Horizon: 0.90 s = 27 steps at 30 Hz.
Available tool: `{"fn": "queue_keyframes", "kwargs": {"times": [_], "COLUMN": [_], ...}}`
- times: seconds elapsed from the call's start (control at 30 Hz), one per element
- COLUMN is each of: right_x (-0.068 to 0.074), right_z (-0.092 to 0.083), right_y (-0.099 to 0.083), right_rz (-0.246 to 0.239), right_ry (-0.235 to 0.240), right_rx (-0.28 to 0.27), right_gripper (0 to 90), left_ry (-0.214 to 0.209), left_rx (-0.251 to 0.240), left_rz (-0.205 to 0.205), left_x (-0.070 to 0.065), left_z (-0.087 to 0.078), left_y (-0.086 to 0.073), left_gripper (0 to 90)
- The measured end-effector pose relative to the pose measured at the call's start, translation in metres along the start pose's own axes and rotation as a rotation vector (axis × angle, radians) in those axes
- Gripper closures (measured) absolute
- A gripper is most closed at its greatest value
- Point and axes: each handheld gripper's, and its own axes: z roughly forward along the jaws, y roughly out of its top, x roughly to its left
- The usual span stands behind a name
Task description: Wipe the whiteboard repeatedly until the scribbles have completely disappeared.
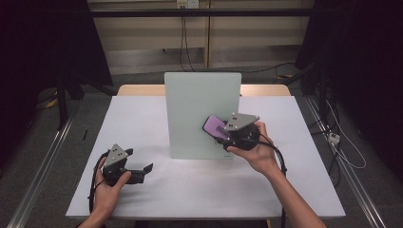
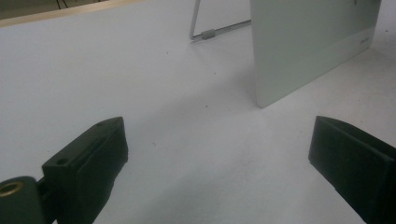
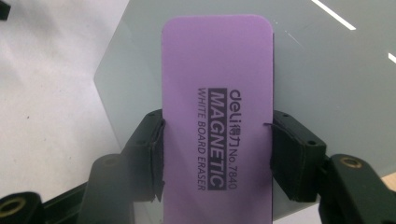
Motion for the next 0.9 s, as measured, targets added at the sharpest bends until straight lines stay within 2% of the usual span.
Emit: {"fn": "queue_keyframes", "kwargs": {"times": [0.23,0.43,0.6,0.7,0.9], "right_x": [-0.013,-0.029,-0.037,-0.039,-0.029], "right_z": [-0.012,-0.024,-0.033,-0.034,-0.029], "right_y": [0.014,0.021,0.028,0.028,0.019], "right_rz": [0.008,0.044,0.051,0.052,0.032], "right_ry": [-0.045,-0.086,-0.122,-0.129,-0.128], "right_rx": [-0.031,-0.079,-0.097,-0.101,-0.076], "right_gripper": [42.1,42.1,42.1,42.0,42.1], "left_ry": [0.001,0.0,0.0,0.001,-0.001], "left_rx": [-0.002,-0.002,-0.002,-0.002,0.003], "left_rz": [0.0,0.0,0.0,-0.003,0.007], "left_x": [0.0,0.0,0.0,0.0,0.0], "left_z": [0.0,0.0,0.0,-0.001,-0.001], "left_y": [0.0,0.0,0.0,0.0,0.0], "left_gripper": [4.6,4.6,4.6,4.6,4.6]}}
